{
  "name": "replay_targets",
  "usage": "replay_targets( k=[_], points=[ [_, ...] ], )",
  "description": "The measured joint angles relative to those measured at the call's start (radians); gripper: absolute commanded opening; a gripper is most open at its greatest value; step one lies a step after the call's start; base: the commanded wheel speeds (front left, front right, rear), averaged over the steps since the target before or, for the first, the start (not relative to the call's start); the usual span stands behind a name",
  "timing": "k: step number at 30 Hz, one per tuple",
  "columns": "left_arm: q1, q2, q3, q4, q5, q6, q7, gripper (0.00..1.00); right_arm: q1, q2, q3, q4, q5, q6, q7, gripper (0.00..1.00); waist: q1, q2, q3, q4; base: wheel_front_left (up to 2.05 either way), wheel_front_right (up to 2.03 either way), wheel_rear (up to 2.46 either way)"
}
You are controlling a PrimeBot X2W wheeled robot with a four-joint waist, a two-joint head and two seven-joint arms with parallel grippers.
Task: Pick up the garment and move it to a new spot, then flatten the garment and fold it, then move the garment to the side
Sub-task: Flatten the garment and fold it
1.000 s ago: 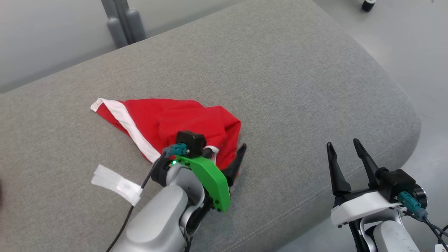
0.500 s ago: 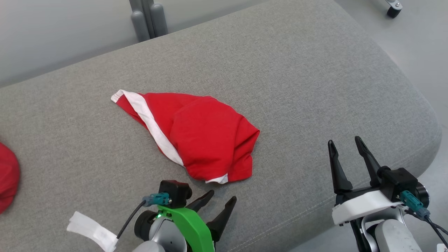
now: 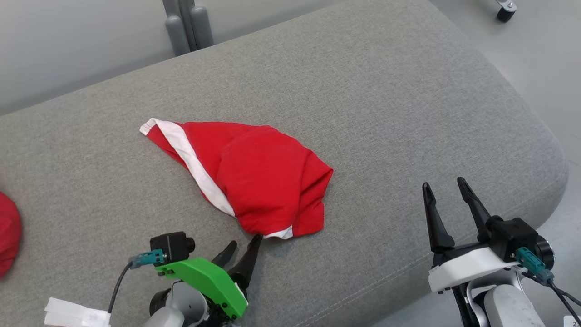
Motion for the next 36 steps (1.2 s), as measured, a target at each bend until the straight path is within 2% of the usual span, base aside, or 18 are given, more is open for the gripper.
replay_targets(
  k=[7,8,11,12,13,15,19,25,36],
  points=[
    [-0.030,-0.056,0.035,0.095,-0.084,-0.039,0.018,1.00,0.000,-0.001,0.004,0.003,-0.002,0.000,0.000,1.00,0.0000,0.0000,-0.008,-0.011,0.00,0.00,0.00],
    [-0.033,-0.080,0.042,0.119,-0.114,-0.048,0.019,1.00,0.000,-0.001,0.006,0.003,-0.003,0.000,0.000,1.00,0.0000,0.0000,-0.011,-0.015,0.00,0.00,0.00],
    [-0.061,-0.101,0.048,0.150,-0.121,-0.059,0.016,1.00,0.000,-0.002,0.007,0.006,-0.003,0.000,0.000,1.00,0.0000,0.0000,-0.013,-0.020,0.00,0.00,0.00],
    [-0.071,-0.107,0.049,0.159,-0.125,-0.064,0.011,0.84,0.000,-0.002,0.007,0.007,-0.003,0.000,0.000,1.00,0.0000,0.0000,-0.013,-0.022,0.00,0.00,0.00],
    [-0.071,-0.107,0.049,0.159,-0.125,-0.064,0.011,0.48,0.000,-0.002,0.007,0.007,-0.003,0.000,0.000,1.00,0.0000,0.0000,-0.013,-0.022,0.00,0.00,0.00],
    [-0.089,-0.118,0.061,0.178,-0.126,-0.071,-0.014,0.00,0.000,-0.002,0.009,0.007,-0.003,0.000,0.000,1.00,0.0000,0.0000,-0.012,-0.025,0.00,0.00,0.00],
    [-0.132,-0.123,0.071,0.201,-0.116,-0.089,-0.060,0.00,0.000,-0.002,0.010,0.007,-0.003,0.000,0.000,1.00,0.0000,0.0000,-0.013,-0.032,0.00,0.00,0.00],
    [-0.202,-0.071,0.083,0.150,-0.037,-0.091,-0.131,0.00,0.003,-0.002,-0.007,0.004,-0.003,0.000,0.000,1.00,0.0000,0.0000,-0.015,-0.026,0.00,0.00,0.00],
    [-0.278,0.006,0.078,-0.050,0.084,-0.023,-0.158,0.00,0.009,-0.001,-0.005,0.006,0.001,0.000,0.000,1.00,0.0000,0.0000,-0.031,0.005,0.00,0.00,0.00]
  ],
)
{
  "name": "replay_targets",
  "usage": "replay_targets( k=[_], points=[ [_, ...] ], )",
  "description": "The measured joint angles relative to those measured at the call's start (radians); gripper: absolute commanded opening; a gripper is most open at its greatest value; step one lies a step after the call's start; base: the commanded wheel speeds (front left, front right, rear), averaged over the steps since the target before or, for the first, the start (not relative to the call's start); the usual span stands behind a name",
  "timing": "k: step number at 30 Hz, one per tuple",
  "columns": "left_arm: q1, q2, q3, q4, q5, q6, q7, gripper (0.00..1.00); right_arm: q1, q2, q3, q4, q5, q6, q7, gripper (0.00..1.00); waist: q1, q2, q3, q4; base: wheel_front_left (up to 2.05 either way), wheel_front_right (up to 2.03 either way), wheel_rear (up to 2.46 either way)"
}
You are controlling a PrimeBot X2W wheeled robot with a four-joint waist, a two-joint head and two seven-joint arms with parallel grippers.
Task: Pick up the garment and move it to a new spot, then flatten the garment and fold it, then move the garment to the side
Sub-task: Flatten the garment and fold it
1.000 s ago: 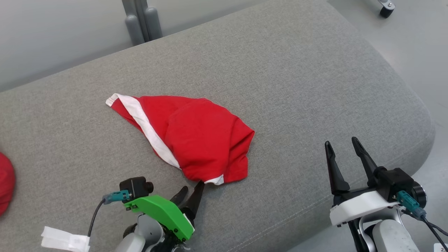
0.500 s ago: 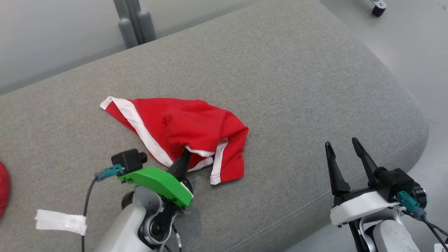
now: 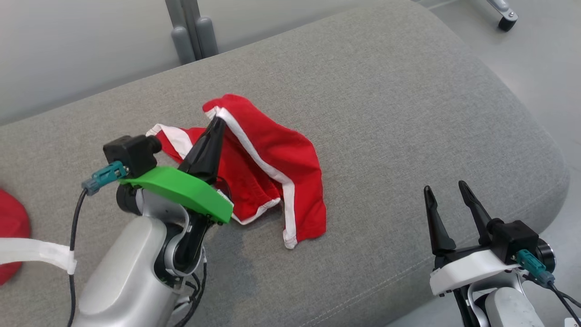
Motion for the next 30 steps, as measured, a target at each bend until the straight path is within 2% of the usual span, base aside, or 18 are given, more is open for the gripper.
replay_targets(
  k=[4,8,10,13,17,22,26,30],
  points=[
    [-0.041,0.040,-0.027,-0.109,0.079,0.037,0.015,0.00,0.002,0.000,0.001,0.000,0.000,0.000,0.000,1.00,0.0000,0.0000,-0.006,0.005,0.00,0.00,0.00],
    [-0.058,0.108,-0.061,-0.237,0.173,0.082,0.070,0.00,0.017,0.000,-0.016,-0.004,0.005,0.000,0.000,1.00,0.0000,0.0000,-0.011,0.016,0.00,0.00,0.00],
    [-0.084,0.139,-0.078,-0.293,0.201,0.092,0.112,0.00,0.027,0.000,-0.027,-0.007,0.005,0.000,0.000,1.00,0.0000,0.0000,-0.014,0.026,0.00,0.00,0.00],
    [-0.150,0.157,-0.109,-0.349,0.238,0.094,0.182,0.00,0.033,0.000,-0.026,-0.005,0.010,0.000,0.000,1.00,0.0000,0.0000,-0.020,0.042,0.00,0.00,0.00],
    [-0.245,0.145,-0.152,-0.362,0.251,0.068,0.262,0.00,0.013,0.001,0.004,-0.003,0.028,0.000,0.000,1.00,0.0000,0.0000,-0.035,0.044,0.00,0.00,0.00],
    [-0.357,0.102,-0.205,-0.278,0.280,0.040,0.335,0.00,-0.017,0.000,0.060,0.004,0.061,0.000,0.000,1.00,0.0000,0.0000,-0.044,0.019,0.00,0.00,0.00],
    [-0.409,0.083,-0.210,-0.175,0.268,0.037,0.389,0.00,-0.038,0.002,0.104,0.006,0.089,0.000,0.000,1.00,0.0000,0.0000,-0.051,-0.016,0.00,0.00,0.00],
    [-0.412,0.050,-0.202,-0.072,0.221,0.073,0.447,0.00,-0.048,0.001,0.119,0.005,0.114,0.000,0.000,1.00,0.0000,0.0000,-0.052,-0.052,0.00,0.00,0.00]
  ],
)
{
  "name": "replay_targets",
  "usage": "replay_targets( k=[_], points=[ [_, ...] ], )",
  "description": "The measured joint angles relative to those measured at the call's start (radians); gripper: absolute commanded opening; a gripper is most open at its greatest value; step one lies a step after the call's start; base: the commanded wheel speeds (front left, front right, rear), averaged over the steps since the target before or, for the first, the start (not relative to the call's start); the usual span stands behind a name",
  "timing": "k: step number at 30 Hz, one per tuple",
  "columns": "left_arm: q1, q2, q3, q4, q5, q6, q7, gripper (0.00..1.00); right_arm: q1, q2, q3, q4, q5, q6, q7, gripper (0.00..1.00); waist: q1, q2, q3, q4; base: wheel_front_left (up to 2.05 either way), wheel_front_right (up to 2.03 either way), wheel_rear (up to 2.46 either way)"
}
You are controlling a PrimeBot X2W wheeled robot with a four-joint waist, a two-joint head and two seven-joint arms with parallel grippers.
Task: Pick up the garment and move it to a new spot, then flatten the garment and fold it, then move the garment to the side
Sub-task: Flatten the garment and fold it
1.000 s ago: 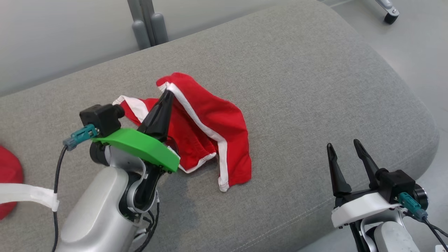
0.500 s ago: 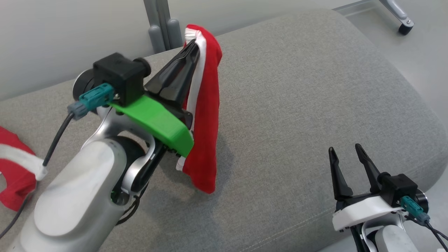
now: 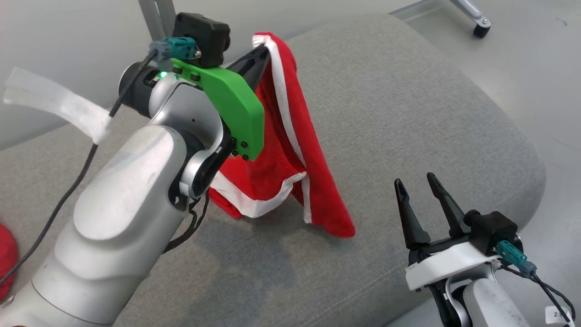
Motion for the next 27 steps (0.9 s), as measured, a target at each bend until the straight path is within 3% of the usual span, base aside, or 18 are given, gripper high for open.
replay_targets(
  k=[6,13,17,22,27],
  points=[
    [0.039,0.016,0.007,0.159,-0.040,0.013,0.034,0.00,0.000,0.000,-0.010,-0.009,0.024,0.000,0.000,1.00,0.0000,0.0000,0.030,-0.029,0.00,0.00,0.00],
    [0.064,0.104,0.059,0.371,-0.048,0.037,0.017,0.00,-0.006,0.000,-0.007,-0.016,0.036,0.000,0.000,1.00,0.0000,0.0000,0.070,-0.056,0.00,0.00,0.00],
    [0.088,0.161,0.067,0.456,-0.049,0.022,0.008,0.00,-0.006,0.000,0.001,-0.012,0.035,0.000,0.000,1.00,0.0000,0.0000,0.083,-0.068,0.00,0.00,0.00],
    [0.166,0.204,0.111,0.476,-0.094,-0.005,-0.059,0.00,-0.004,0.000,0.004,-0.003,0.022,0.000,0.000,1.00,0.0000,0.0000,0.079,-0.068,0.00,0.00,0.00],
    [0.295,0.229,0.159,0.405,-0.144,-0.010,-0.137,0.00,0.000,0.000,-0.014,-0.002,0.004,0.000,0.000,1.00,0.0000,0.0000,0.076,-0.046,0.00,0.00,0.00]
  ],
)
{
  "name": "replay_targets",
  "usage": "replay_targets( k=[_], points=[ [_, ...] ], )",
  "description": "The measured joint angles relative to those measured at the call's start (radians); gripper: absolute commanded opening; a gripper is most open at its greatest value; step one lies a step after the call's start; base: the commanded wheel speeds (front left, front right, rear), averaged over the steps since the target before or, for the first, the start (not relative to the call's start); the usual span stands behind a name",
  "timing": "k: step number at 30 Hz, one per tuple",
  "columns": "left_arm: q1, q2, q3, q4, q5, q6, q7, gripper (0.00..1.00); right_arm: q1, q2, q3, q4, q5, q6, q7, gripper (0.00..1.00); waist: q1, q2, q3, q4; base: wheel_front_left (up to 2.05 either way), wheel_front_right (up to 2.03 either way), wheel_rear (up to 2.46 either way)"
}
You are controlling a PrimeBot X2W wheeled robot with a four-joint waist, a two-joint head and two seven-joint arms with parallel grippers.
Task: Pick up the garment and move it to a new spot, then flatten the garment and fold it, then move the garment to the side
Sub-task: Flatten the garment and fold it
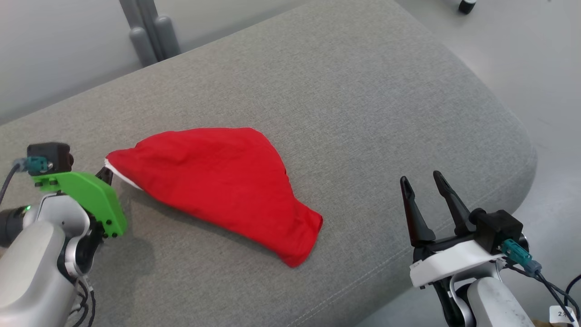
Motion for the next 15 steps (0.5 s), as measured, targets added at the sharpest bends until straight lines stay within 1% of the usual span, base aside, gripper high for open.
replay_targets(
  k=[2,5,6,8,10,11,12,15],
  points=[
    [0.054,0.017,0.026,-0.040,-0.022,0.010,-0.040,0.00,0.000,0.000,-0.006,-0.002,-0.008,0.000,0.000,1.00,0.0000,0.0000,0.004,0.016,0.00,0.00,0.00],
    [0.148,0.030,0.064,-0.108,-0.039,0.038,-0.114,0.00,-0.003,0.000,-0.015,-0.003,-0.021,0.000,0.000,1.00,0.0000,0.0000,0.010,0.044,0.00,0.00,0.00],
    [0.205,0.033,0.087,-0.156,-0.042,0.064,-0.169,0.00,-0.004,0.000,-0.019,-0.006,-0.032,0.000,0.000,1.00,0.0000,0.0000,0.014,0.063,0.00,0.00,0.00],
    [0.264,0.035,0.111,-0.195,-0.042,0.093,-0.229,0.00,-0.005,0.000,-0.022,-0.008,-0.041,0.000,0.000,1.00,0.0000,0.0000,0.018,0.084,0.00,0.00,0.00],
    [0.324,0.030,0.138,-0.224,-0.051,0.119,-0.290,0.00,-0.005,0.000,-0.027,-0.009,-0.050,0.000,0.000,1.00,0.0000,0.0000,0.022,0.105,0.00,0.00,0.00],
    [0.324,0.030,0.138,-0.224,-0.051,0.119,-0.290,0.00,-0.005,0.000,-0.027,-0.009,-0.050,0.000,0.000,1.00,0.0000,0.0000,0.022,0.105,0.00,0.00,0.00],
    [0.352,0.023,0.148,-0.236,-0.055,0.129,-0.313,0.00,-0.005,0.000,-0.029,-0.010,-0.055,0.000,0.000,1.00,0.0000,0.0000,0.024,0.116,0.00,0.00,0.00],
    [0.432,-0.016,0.170,-0.267,-0.083,0.151,-0.377,0.00,-0.004,0.001,-0.033,-0.009,-0.071,0.000,0.000,1.00,0.0000,0.0000,0.028,0.148,0.00,0.00,0.00]
  ],
)
